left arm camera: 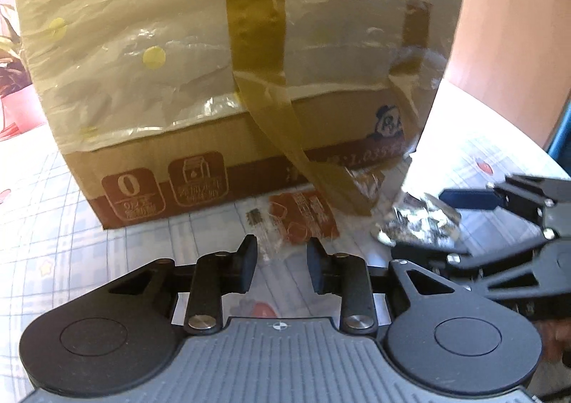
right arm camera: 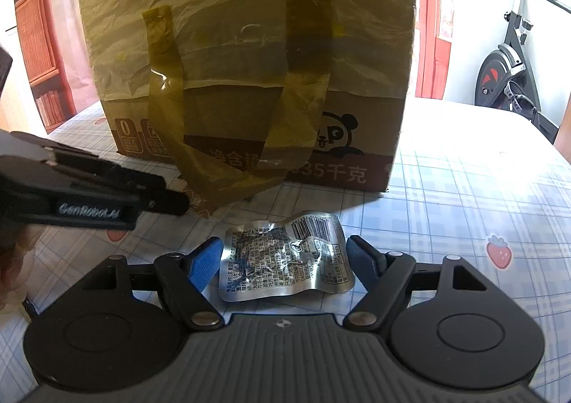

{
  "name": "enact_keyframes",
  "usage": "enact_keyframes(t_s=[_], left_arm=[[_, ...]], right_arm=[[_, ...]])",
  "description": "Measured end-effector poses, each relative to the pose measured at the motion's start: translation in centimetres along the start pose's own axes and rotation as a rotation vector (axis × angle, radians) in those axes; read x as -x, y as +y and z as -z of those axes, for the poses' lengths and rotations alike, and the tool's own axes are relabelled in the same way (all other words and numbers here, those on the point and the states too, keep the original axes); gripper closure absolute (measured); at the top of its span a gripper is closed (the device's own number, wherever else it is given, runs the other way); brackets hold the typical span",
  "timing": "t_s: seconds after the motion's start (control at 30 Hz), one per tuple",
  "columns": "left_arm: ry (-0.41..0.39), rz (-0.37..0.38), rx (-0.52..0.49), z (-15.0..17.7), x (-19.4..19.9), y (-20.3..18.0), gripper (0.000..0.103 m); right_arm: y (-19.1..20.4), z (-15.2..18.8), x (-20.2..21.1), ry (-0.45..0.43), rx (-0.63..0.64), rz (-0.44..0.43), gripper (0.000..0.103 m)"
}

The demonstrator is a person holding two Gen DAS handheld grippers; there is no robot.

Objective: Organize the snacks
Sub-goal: 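Position the right gripper over the silver foil packet while the left approaches the red meat packet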

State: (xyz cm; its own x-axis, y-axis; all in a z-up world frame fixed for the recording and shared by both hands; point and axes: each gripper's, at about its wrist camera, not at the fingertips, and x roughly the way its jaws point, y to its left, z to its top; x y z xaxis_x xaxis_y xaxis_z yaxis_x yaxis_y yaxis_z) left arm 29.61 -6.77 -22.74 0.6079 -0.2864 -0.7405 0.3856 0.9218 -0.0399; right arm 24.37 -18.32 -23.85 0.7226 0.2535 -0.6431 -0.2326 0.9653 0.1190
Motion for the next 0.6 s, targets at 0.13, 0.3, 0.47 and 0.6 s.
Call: enact_keyframes(t_s=[0.13, 0.3, 0.47, 0.6], left_arm=[[0.023, 0.033, 0.004, 0.3, 0.5, -0.1, 0.074], [-0.051, 0.027, -0.063, -0.5, 1.6, -0.1, 0.070], [-0.047, 0.127, -0.131, -2.5, 0.3, 0.5, 0.067], [-0.043, 0.178, -0.145, -3.5, -1.0, 1.2, 0.067]], right_arm=[[0.0, 0.0, 0.0, 0.000, 0.000, 0.000, 0.025], [0.1, 0.0, -0.1, 0.000, -0.002, -0.001, 0.025], [0.0, 0.0, -0.1, 0.000, -0.002, -0.001, 0.025], [0.0, 0.0, 0.0, -0.001, -0.005, -0.003, 0.025]])
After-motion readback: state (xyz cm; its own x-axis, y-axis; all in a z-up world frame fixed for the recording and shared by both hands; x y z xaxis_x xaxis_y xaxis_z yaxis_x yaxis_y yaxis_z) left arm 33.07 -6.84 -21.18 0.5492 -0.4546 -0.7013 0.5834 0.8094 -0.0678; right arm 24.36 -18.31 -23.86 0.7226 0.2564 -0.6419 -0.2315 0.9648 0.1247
